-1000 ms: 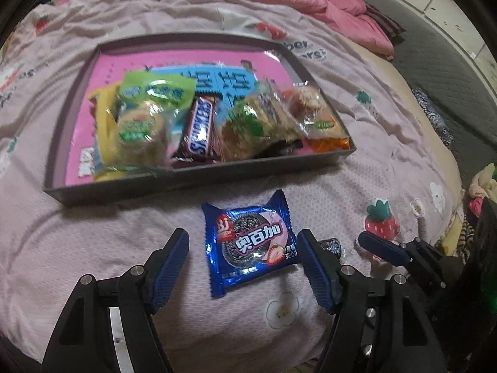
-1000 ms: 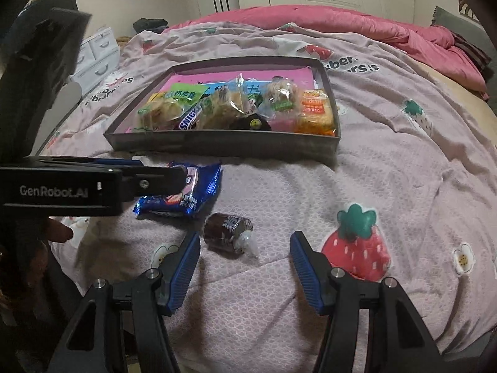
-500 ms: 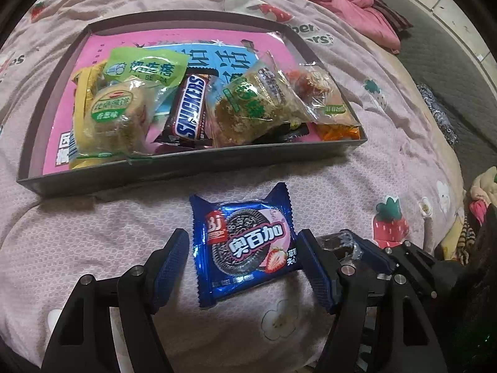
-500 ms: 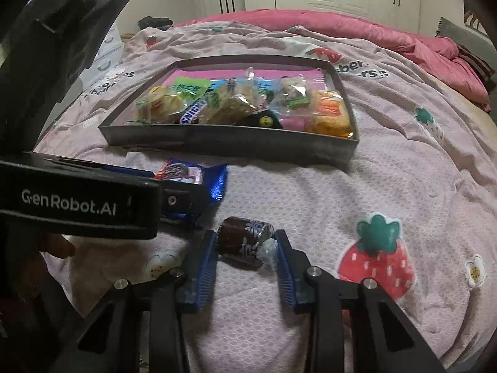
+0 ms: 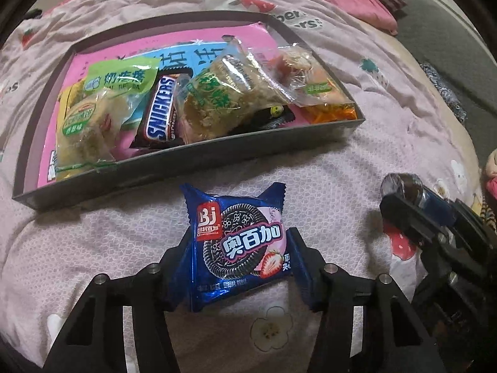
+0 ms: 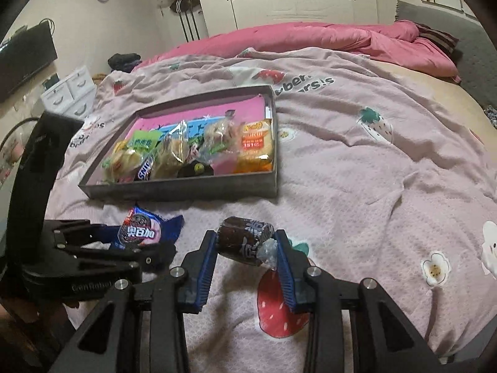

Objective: Organize snacks
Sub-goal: 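Grasp the blue biscuit pack with the left gripper while the right grasps the brown chocolate, then carry the blue pack and brown chocolate over the tray and lower them in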

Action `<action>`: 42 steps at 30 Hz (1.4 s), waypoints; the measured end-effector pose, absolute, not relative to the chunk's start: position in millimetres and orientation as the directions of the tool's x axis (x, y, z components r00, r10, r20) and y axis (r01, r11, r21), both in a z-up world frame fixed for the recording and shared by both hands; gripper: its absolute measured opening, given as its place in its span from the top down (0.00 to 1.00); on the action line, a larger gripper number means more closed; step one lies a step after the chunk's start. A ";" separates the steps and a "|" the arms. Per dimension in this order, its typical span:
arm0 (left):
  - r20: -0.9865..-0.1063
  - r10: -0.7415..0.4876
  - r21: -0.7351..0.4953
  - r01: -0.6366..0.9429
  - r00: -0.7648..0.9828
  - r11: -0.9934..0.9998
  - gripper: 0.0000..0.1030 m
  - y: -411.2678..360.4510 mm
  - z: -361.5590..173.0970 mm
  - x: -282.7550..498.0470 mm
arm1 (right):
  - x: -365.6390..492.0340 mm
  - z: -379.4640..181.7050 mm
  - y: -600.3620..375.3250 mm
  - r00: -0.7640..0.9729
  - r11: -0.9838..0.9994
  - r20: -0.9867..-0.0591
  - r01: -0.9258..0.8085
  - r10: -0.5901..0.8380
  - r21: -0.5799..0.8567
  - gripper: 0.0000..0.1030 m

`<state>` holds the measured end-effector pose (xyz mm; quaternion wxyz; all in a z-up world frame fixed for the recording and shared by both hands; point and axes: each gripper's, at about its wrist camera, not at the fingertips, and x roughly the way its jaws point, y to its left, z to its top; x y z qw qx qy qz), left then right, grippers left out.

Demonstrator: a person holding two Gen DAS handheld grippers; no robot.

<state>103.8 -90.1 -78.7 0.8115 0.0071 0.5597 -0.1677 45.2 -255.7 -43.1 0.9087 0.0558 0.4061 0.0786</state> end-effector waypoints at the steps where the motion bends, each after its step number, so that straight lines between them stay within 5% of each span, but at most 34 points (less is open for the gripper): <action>1: -0.909 -0.272 -0.185 0.279 0.317 0.943 0.45 -88.2 -78.3 103.8 | 45.6 -42.7 -255.7 0.660 0.980 -0.726 -0.101 0.193 0.169 0.64; 19: -0.849 -0.334 -0.257 0.233 0.408 0.938 0.51 -34.7 -28.5 92.1 | 53.8 -24.1 -242.0 0.704 0.965 -0.662 -0.160 0.259 0.207 0.64; 42: -0.787 -0.198 -0.210 0.048 0.584 0.977 0.51 40.5 -3.7 129.0 | 75.6 -15.6 -240.2 0.734 0.959 -0.619 -0.175 0.278 0.224 0.64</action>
